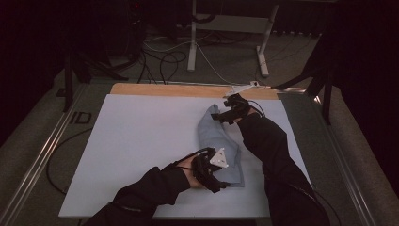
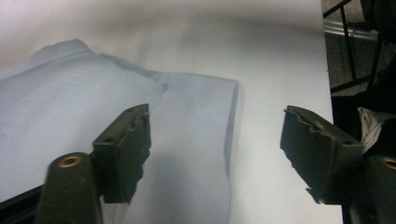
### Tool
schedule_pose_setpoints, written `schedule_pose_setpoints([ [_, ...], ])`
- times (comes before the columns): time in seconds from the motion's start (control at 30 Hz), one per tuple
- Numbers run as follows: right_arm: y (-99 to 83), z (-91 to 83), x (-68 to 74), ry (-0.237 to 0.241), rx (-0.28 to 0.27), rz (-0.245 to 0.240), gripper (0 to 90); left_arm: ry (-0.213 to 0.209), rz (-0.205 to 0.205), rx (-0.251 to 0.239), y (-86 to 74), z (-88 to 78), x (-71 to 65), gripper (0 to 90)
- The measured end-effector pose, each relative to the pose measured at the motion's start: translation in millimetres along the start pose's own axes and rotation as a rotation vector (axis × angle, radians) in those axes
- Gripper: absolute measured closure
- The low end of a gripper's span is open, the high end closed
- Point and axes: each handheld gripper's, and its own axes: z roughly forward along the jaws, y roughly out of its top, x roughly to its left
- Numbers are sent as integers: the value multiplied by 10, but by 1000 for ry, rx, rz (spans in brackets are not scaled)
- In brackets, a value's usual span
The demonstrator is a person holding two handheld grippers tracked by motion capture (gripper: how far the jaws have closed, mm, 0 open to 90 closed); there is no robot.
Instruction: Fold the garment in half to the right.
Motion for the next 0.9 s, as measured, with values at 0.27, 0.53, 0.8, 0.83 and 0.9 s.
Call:
schedule_pose_setpoints([
  [0.27, -8, -34, 43, 3, -12, -16, 98, 9, -36, -22, -188, -183, 78, 166],
  [0.53, -13, 6, 67, 17, -15, -34, 98, -29, -73, -56, -418, -375, 150, 62],
  [0.8, 12, 73, 61, 9, 0, -34, 98, -21, -118, -87, -708, -553, 210, 18],
  [0.83, 15, 78, 53, 10, 0, -29, 98, -10, -120, -96, -747, -576, 213, 18],
  [0.9, 20, 91, 34, 16, -14, -7, 98, -7, -137, -100, -818, -619, 230, 15],
])
